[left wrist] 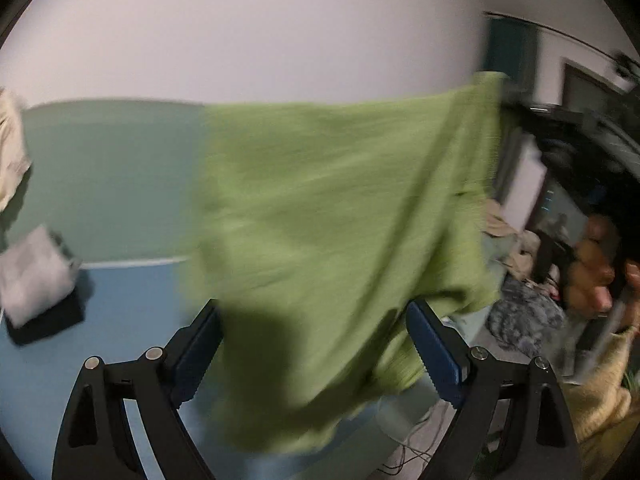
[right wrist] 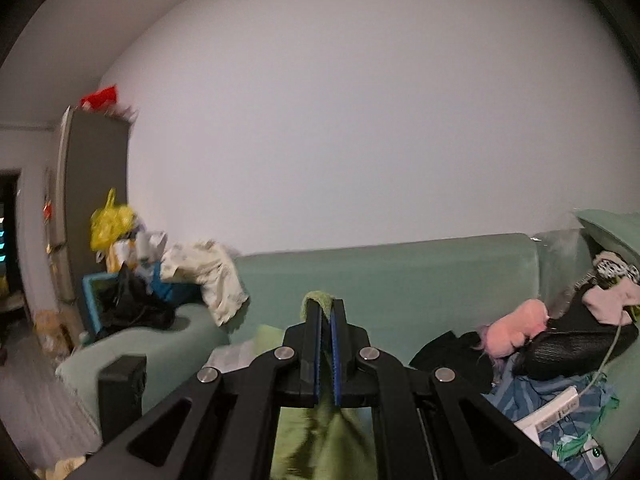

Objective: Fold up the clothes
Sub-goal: 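Lift the green shirt high with both grippers and shake it open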

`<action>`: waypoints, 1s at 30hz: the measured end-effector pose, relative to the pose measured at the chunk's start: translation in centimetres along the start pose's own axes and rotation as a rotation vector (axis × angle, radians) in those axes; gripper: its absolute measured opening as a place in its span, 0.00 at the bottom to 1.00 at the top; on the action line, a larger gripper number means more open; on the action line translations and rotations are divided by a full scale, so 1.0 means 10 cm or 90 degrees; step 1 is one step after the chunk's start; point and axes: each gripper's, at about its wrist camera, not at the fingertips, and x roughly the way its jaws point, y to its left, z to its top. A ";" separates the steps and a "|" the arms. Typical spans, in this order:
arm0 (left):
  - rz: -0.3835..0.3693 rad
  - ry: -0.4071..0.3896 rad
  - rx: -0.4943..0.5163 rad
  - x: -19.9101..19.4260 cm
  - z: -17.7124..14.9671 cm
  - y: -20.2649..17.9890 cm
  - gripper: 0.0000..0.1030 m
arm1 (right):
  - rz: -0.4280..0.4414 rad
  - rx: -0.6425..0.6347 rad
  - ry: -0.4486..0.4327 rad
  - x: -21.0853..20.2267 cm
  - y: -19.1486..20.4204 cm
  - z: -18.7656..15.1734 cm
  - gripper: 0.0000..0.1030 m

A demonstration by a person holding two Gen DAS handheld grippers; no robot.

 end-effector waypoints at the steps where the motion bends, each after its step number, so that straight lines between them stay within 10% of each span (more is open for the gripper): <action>1: -0.015 -0.006 0.013 -0.06 -0.03 -0.06 0.87 | 0.012 -0.005 0.011 0.05 0.06 -0.03 0.04; 8: 0.017 -0.009 0.104 -0.31 -0.32 -0.35 0.82 | 0.066 -0.010 0.059 0.38 0.38 -0.24 0.04; 21: 0.022 0.002 0.045 0.10 -0.38 -0.43 0.49 | 0.078 -0.012 0.077 0.49 0.44 -0.32 0.04; 25: 0.032 -0.021 0.014 0.33 -0.33 -0.34 0.09 | 0.061 -0.002 0.073 0.52 0.35 -0.32 0.06; 30: 0.036 -0.086 -0.055 0.19 -0.16 -0.09 0.08 | -0.021 0.015 0.028 0.50 0.10 -0.36 0.58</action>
